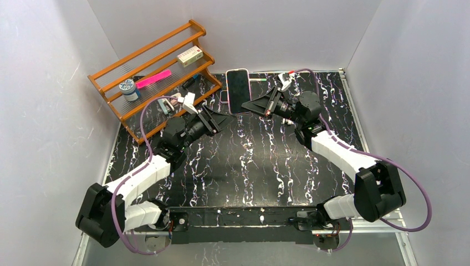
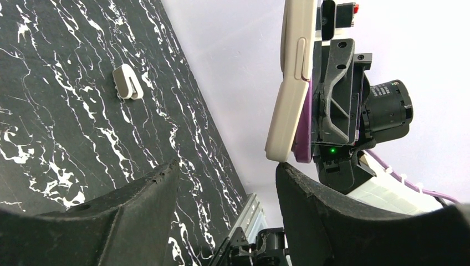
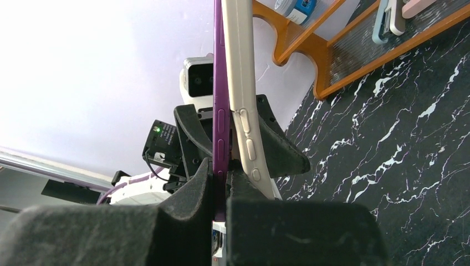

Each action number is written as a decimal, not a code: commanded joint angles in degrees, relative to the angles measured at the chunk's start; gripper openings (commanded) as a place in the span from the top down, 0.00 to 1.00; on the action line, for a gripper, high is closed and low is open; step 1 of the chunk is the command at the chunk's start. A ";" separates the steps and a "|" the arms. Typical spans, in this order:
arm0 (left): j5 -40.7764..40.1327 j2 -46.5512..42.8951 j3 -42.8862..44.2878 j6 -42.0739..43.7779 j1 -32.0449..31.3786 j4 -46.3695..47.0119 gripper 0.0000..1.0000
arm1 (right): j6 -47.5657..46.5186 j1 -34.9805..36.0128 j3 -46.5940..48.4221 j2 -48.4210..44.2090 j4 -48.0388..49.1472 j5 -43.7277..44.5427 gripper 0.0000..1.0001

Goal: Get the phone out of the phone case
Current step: Remove the phone case from the phone.

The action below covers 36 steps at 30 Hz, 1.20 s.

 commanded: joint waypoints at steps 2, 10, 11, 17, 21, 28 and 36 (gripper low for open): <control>-0.77 1.79 3.71 -2.14 -0.10 4.25 0.39 | 1.10 -0.02 0.74 -2.45 7.76 -1.80 0.99; -0.63 3.82 4.31 -6.59 -0.19 9.88 0.40 | 2.42 0.00 -1.95 -2.83 10.01 -3.73 0.99; -0.98 3.77 4.17 -6.89 -0.15 10.15 0.40 | 2.45 -0.03 -1.94 -2.83 9.88 -3.99 0.99; -1.54 4.18 3.54 -8.49 -0.44 13.01 0.41 | 3.45 -0.01 -1.76 -1.96 9.24 -5.86 0.99; -1.70 4.43 3.19 -9.22 -0.54 13.55 0.42 | 2.43 0.07 -1.67 -2.08 8.61 -5.65 0.99; -0.62 6.41 2.37 -11.27 -0.63 17.74 0.44 | 0.60 0.13 -2.38 -3.35 6.97 -5.78 0.99; 0.24 8.53 2.99 -11.56 -0.72 20.04 0.67 | 0.69 0.53 -3.10 -3.52 7.89 -6.60 0.99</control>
